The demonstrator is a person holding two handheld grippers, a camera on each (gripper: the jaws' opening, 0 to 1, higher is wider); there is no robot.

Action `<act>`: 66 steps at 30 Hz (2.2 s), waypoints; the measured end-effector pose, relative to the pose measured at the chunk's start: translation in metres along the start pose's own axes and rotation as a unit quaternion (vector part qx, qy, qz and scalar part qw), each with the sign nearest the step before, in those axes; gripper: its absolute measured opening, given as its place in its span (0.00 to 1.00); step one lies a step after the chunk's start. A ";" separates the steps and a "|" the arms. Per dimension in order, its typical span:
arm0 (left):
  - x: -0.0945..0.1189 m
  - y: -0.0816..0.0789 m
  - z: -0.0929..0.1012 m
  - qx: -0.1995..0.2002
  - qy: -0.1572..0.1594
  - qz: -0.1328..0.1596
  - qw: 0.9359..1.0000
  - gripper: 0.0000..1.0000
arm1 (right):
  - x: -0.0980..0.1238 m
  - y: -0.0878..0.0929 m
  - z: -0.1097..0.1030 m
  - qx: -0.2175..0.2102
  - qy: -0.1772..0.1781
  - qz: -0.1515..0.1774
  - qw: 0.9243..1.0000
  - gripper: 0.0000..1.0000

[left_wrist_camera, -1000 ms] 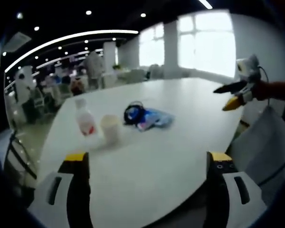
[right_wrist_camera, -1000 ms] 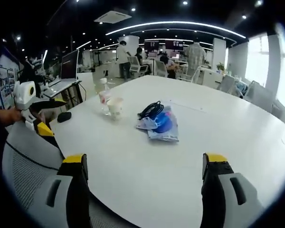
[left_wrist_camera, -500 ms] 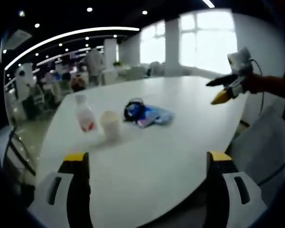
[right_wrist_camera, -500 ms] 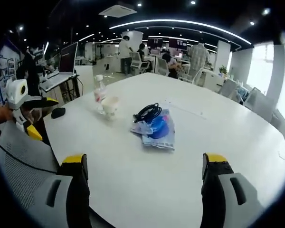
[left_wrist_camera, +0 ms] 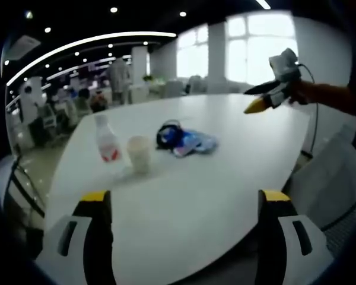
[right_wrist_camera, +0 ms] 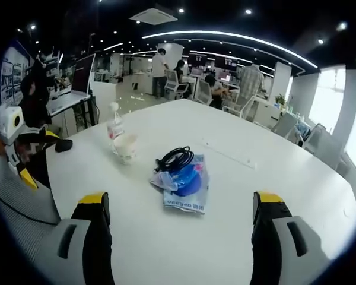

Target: Arrange the tabletop items into an orderly group along one side of the table until the central work area is clear of visible clutter.

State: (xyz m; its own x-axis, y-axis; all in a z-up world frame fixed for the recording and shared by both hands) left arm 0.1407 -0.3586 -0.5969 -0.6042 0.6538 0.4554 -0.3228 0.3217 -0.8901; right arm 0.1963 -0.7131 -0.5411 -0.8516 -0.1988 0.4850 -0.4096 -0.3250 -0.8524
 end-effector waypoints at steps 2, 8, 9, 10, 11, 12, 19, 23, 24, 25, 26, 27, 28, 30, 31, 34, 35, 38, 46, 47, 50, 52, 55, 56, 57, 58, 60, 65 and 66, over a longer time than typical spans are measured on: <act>0.000 0.000 0.000 -0.001 0.001 -0.002 1.000 1.00 | -0.005 -0.003 0.003 -0.001 -0.001 0.004 1.000 0.98; 0.000 0.000 0.000 0.009 0.002 0.001 1.000 1.00 | -0.024 -0.007 0.007 -0.005 -0.004 0.013 1.000 0.94; 0.000 0.000 0.000 0.007 0.002 0.002 1.000 1.00 | -0.027 -0.007 0.008 -0.006 -0.004 0.014 1.000 0.93; -0.001 0.000 0.000 0.004 0.002 0.003 1.000 1.00 | -0.032 -0.007 0.008 -0.011 -0.005 0.016 1.000 0.92; -0.001 0.000 0.000 0.003 0.001 0.002 1.000 1.00 | -0.035 -0.008 0.009 -0.014 -0.007 0.017 1.000 0.91; -0.001 0.000 0.000 0.004 0.001 0.001 1.000 0.99 | -0.038 -0.008 0.009 -0.015 -0.008 0.017 1.000 0.90; -0.001 -0.002 -0.002 0.012 -0.005 0.011 1.000 0.99 | -0.066 -0.008 0.011 -0.024 -0.020 0.013 0.999 0.85; 0.000 -0.004 -0.002 0.030 -0.002 0.026 0.999 0.99 | -0.081 -0.007 0.011 -0.035 -0.032 0.006 0.999 0.83; 0.000 -0.005 -0.003 0.033 -0.003 0.027 0.999 0.99 | -0.082 -0.007 0.011 -0.038 -0.033 0.006 0.999 0.83; 0.000 -0.005 -0.003 0.034 -0.004 0.028 0.999 0.99 | -0.087 -0.007 0.011 -0.057 -0.043 0.011 0.997 0.82; 0.000 -0.004 -0.003 0.033 -0.004 0.027 0.999 1.00 | -0.089 -0.008 0.010 -0.061 -0.044 0.013 0.997 0.82; 0.000 -0.004 -0.002 0.029 -0.004 0.025 0.999 1.00 | -0.092 -0.008 0.010 -0.076 -0.050 0.020 0.996 0.81; 0.000 -0.004 -0.001 0.019 -0.005 0.023 1.000 1.00 | -0.095 -0.009 0.009 -0.089 -0.061 0.028 0.994 0.79; 0.000 -0.004 -0.001 0.013 -0.006 0.022 1.000 1.00 | -0.100 -0.009 0.008 -0.119 -0.069 0.034 0.990 0.78; 0.000 -0.004 -0.001 0.012 -0.006 0.021 1.000 1.00 | -0.103 -0.008 0.009 -0.120 -0.068 0.030 0.990 0.78; 0.000 -0.003 -0.002 0.010 -0.009 0.015 1.000 0.99 | -0.115 -0.006 0.014 -0.140 -0.067 0.024 0.988 0.75; 0.000 -0.003 -0.002 0.010 -0.008 0.016 1.000 0.99 | -0.117 -0.006 0.015 -0.148 -0.068 0.022 0.986 0.75; 0.000 -0.004 -0.002 0.009 -0.007 0.020 1.000 0.98 | -0.125 -0.004 0.015 -0.161 -0.063 0.018 0.985 0.72; -0.001 -0.002 0.000 0.003 0.000 0.015 1.000 0.99 | -0.140 0.002 0.014 -0.203 -0.065 0.003 0.977 0.67; -0.001 -0.002 0.000 0.003 0.001 0.015 1.000 0.99 | -0.141 0.001 0.013 -0.206 -0.069 0.006 0.976 0.66; 0.000 -0.002 0.000 0.004 0.002 0.016 1.000 0.99 | -0.146 -0.002 0.010 -0.214 -0.080 0.008 0.973 0.64; 0.001 -0.002 0.000 0.005 0.001 0.018 1.000 1.00 | -0.149 -0.002 0.009 -0.219 -0.080 0.005 0.972 0.64; 0.000 -0.001 0.000 0.006 0.003 0.015 1.000 0.99 | -0.153 -0.003 0.007 -0.221 -0.085 0.009 0.971 0.61; 0.000 -0.001 0.000 0.005 0.004 0.013 1.000 0.99 | -0.156 -0.003 0.007 -0.220 -0.090 0.010 0.971 0.61; 0.000 -0.001 0.000 0.004 0.004 0.011 1.000 0.99 | -0.158 -0.003 0.006 -0.219 -0.091 0.011 0.971 0.61; 0.000 -0.001 0.000 0.004 0.005 0.010 1.000 0.99 | -0.163 -0.002 0.006 -0.215 -0.092 0.011 0.972 0.60; 0.000 -0.001 0.000 0.003 0.003 0.009 1.000 0.99 | -0.170 -0.001 0.007 -0.218 -0.092 0.010 0.972 0.59; 0.000 -0.001 -0.001 0.008 -0.002 0.005 1.000 0.98 | -0.186 0.003 0.005 -0.232 -0.092 -0.001 0.968 0.59; 0.000 -0.002 0.000 0.008 -0.003 0.005 1.000 0.98 | -0.188 0.004 0.004 -0.232 -0.093 -0.003 0.968 0.59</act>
State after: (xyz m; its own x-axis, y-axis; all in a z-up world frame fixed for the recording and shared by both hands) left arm 0.1411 -0.3588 -0.5952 -0.6121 0.6529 0.4461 -0.3280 0.3037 -0.8945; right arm 0.3565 -0.6806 -0.6351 -0.7933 -0.3747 0.4799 -0.5534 0.1150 -0.8249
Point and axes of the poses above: the point that each gripper's makers call its tool centre point, and the gripper's own axes: x roughly backward along the fingers, z roughly to its right, y roughly out of its underside, the point moved 9 cm from there along x, roughly backward along the fingers, and after that the axes turned 3 degrees about y, right-handed, at the moved point
